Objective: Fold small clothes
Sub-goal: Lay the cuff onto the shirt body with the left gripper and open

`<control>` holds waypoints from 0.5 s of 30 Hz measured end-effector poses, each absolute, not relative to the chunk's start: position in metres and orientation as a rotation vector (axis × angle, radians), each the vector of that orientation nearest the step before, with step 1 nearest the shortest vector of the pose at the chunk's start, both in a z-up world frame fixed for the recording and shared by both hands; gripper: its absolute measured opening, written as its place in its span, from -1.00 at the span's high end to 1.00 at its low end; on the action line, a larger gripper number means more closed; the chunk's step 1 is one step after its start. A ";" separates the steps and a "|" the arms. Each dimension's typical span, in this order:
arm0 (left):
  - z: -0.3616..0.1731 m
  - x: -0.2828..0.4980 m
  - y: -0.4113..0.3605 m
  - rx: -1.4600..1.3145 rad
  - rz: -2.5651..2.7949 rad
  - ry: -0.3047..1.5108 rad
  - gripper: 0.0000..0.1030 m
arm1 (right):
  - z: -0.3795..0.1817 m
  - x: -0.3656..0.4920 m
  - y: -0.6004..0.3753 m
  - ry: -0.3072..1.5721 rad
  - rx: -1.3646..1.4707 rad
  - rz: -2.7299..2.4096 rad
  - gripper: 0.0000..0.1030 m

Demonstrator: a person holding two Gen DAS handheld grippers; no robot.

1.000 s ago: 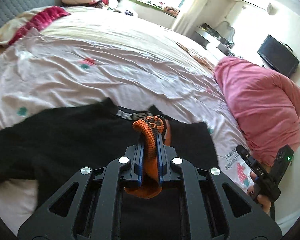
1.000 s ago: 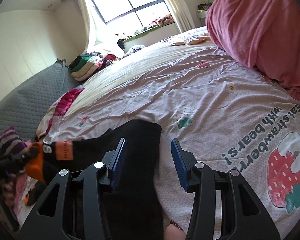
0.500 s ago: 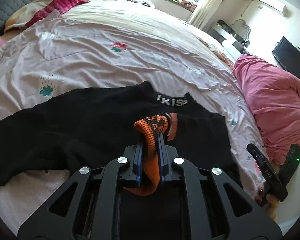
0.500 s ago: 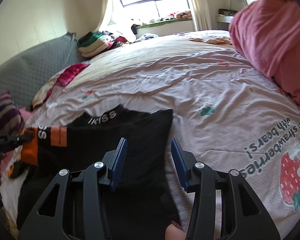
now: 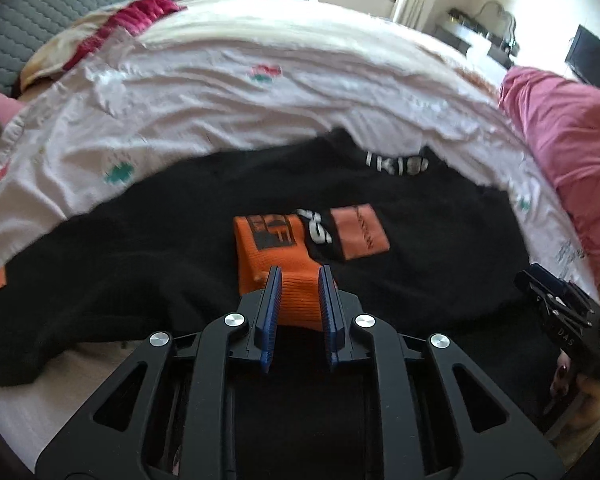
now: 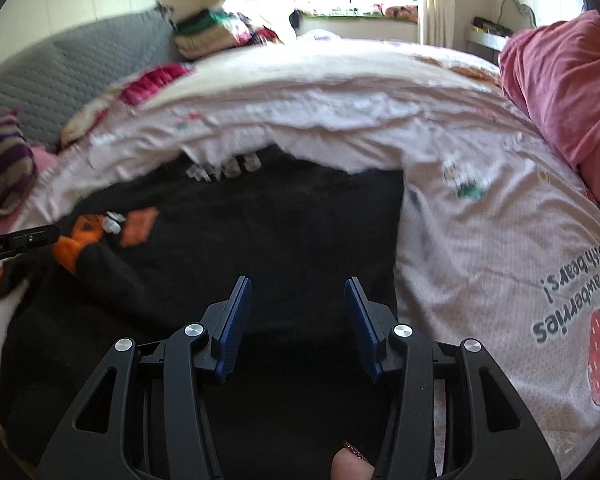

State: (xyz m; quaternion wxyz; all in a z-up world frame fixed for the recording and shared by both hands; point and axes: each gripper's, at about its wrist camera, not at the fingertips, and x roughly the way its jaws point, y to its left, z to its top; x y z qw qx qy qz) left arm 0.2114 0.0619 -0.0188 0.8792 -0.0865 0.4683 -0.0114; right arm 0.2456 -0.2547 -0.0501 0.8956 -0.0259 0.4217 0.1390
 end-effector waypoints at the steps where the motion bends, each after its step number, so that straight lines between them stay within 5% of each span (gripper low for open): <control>1: -0.026 0.214 0.061 -0.165 -0.005 0.995 0.74 | -0.056 0.248 -0.257 0.907 -0.047 0.276 0.06; 9: -0.052 0.205 0.068 -0.191 -0.004 1.037 0.73 | -0.062 0.249 -0.262 0.937 -0.017 0.291 0.04; 14: -0.048 0.196 0.075 -0.234 -0.019 1.013 0.70 | -0.055 0.242 -0.257 0.900 -0.020 0.313 -0.22; 15: -0.046 0.194 0.075 -0.234 -0.016 1.009 0.56 | -0.052 0.241 -0.255 0.891 -0.018 0.319 -0.23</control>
